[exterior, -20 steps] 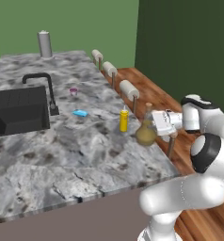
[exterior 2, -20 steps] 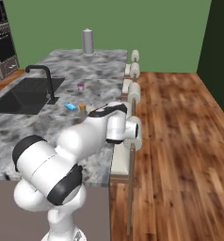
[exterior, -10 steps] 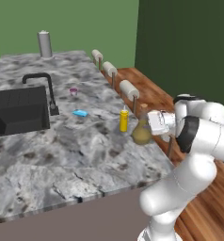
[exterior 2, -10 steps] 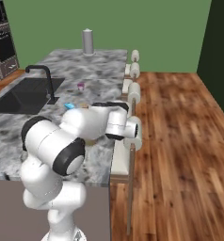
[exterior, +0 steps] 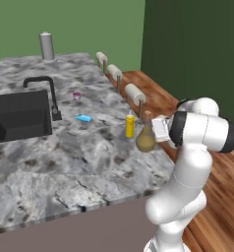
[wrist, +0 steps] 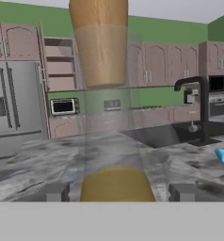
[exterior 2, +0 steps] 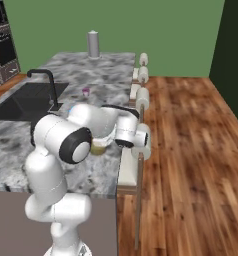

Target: Move the mustard and oil and vinegar bottle from the cabinet to the dining counter.

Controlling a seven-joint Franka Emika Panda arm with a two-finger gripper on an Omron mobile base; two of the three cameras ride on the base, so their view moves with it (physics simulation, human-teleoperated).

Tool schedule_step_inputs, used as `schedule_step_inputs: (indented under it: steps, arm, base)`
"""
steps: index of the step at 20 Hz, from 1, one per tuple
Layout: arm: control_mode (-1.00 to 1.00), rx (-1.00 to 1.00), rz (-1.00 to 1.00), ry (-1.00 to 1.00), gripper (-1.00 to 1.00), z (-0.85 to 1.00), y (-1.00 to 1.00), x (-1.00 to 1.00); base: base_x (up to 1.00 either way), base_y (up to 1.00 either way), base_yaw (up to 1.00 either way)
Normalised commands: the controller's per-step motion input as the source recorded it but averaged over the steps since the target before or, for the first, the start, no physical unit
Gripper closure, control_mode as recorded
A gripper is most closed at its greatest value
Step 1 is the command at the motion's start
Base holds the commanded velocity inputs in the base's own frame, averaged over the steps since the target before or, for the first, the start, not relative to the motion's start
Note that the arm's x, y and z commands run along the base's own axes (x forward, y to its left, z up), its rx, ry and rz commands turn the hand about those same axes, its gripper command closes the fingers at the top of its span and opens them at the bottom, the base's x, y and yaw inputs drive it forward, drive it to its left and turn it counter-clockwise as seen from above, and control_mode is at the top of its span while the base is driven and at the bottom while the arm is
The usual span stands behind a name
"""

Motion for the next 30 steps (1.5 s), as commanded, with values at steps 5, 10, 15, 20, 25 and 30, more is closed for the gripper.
schedule_step_inputs:
  steps: [5, 10, 15, 20, 25, 30]
  arm:
    - [-1.0, 0.0, 0.0, 0.0, 1.0, -0.28, 0.01, 0.21]
    - [-1.0, 0.0, 0.0, 0.0, 1.0, -0.14, 0.01, 0.3]
    - [-1.0, 0.0, 0.0, 0.0, 1.0, -0.16, 0.04, 0.31]
    - [-1.0, 0.0, 0.0, -0.01, 1.0, -0.25, 0.1, 0.29]
    - [-1.0, 0.0, 0.0, -0.06, 1.0, -0.31, 0.14, 0.07]
    - [-1.0, 0.0, 0.0, -0.1, 1.0, -0.35, 0.09, -0.01]
  base:
    - [0.0, 0.0, 0.0]
    - [0.0, 0.0, 0.0]
    - [0.0, 0.0, 0.0]
    - [0.0, 0.0, 0.0]
    - [0.0, 0.0, 0.0]
    - [0.0, 0.0, 0.0]
